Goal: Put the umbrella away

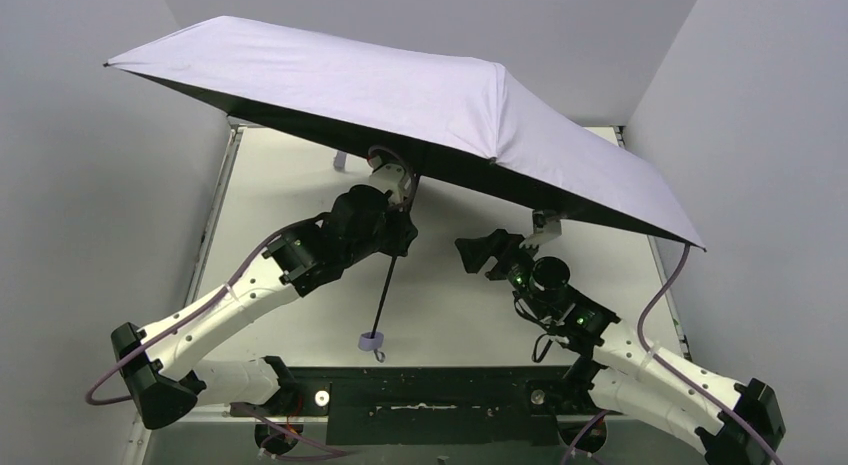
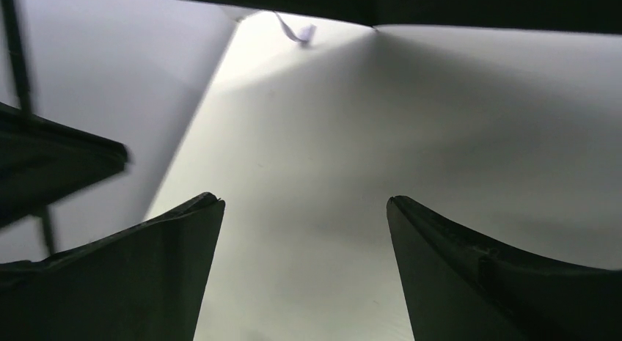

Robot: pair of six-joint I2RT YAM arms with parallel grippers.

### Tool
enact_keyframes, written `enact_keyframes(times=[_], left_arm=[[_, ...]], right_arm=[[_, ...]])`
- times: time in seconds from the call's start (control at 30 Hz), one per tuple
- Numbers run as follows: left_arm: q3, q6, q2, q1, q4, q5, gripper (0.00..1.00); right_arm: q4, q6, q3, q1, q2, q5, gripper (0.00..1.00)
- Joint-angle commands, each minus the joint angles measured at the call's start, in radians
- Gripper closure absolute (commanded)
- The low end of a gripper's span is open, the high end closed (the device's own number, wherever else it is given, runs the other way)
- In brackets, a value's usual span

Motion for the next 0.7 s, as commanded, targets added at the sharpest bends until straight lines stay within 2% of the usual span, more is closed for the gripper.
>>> enact_keyframes(times=[0.0,0.2,0.37,0.67], left_arm=[[0.079,-0.025,0.010,0.005,0.012,-0.057,1.00],[0.145,0.008,0.064,-0.036,-0.022,-0.097,1.00],[0.153,0.012,0.073,-0.044,-0.013,-0.104,1.00],[0.111,0.020,0.059,-0.047,-0.013,-0.098,1.00]], right_arm=[[-0.028,-0.089,-0.063,-0.008,-0.039,0.088,0.15],[0.018,-0.198,-0.081,0.024,0.040,0.093,0.13],[0.038,-0.251,-0.036,0.089,0.134,0.162,0.13],[0.042,-0.169,0.082,0.098,0.102,0.197,0.13]])
